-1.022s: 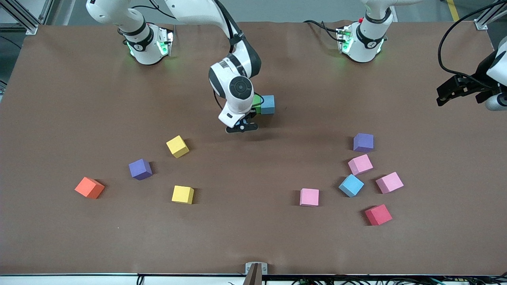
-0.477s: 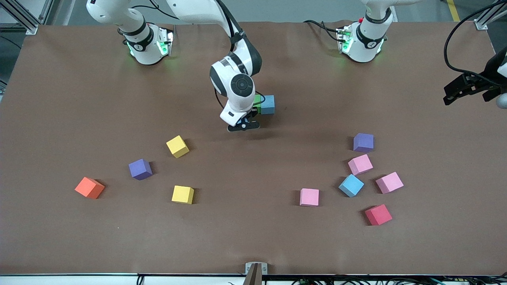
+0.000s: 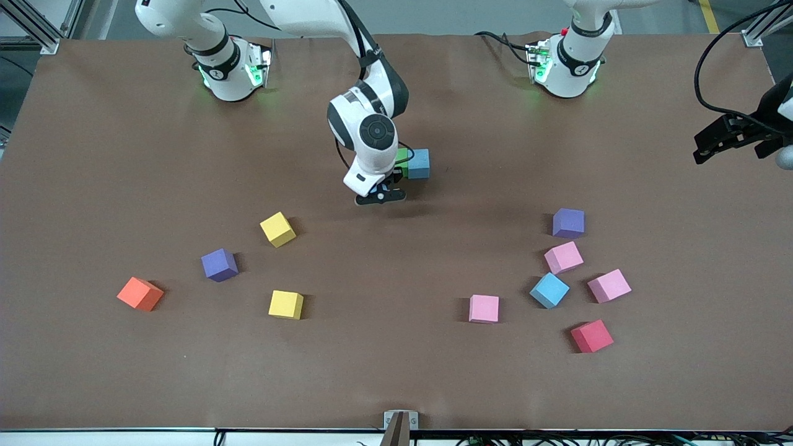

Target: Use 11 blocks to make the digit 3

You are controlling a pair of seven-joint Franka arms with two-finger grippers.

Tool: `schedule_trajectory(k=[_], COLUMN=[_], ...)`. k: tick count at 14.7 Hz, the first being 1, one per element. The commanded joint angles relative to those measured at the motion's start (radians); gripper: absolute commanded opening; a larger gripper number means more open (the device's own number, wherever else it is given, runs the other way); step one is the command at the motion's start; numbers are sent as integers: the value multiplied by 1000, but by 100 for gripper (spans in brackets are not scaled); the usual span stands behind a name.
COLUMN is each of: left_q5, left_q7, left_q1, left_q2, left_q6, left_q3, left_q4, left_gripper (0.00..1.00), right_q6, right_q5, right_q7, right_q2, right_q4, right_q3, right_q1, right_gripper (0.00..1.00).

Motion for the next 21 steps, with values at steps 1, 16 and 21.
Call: schedule_trajectory(k=[1, 16, 21], left_q5=[-14, -14, -14], left_q7=[15, 13, 15], left_q1=[4, 1, 1], left_q2=[-17, -15, -14], left_q6=[-9, -6, -6], left_q3=[2, -6, -7], left_q4=[-8, -8, -8], left_gripper=[100, 100, 100], right_q6=[29, 34, 29], right_q5=[-6, -5, -5], right_q7=[3, 6, 8], right_q2=[-27, -40, -41], right_q4=[-45, -65, -65], right_q3=[6, 14, 15], right_q1=[13, 14, 14], right_gripper=[28, 28, 28])
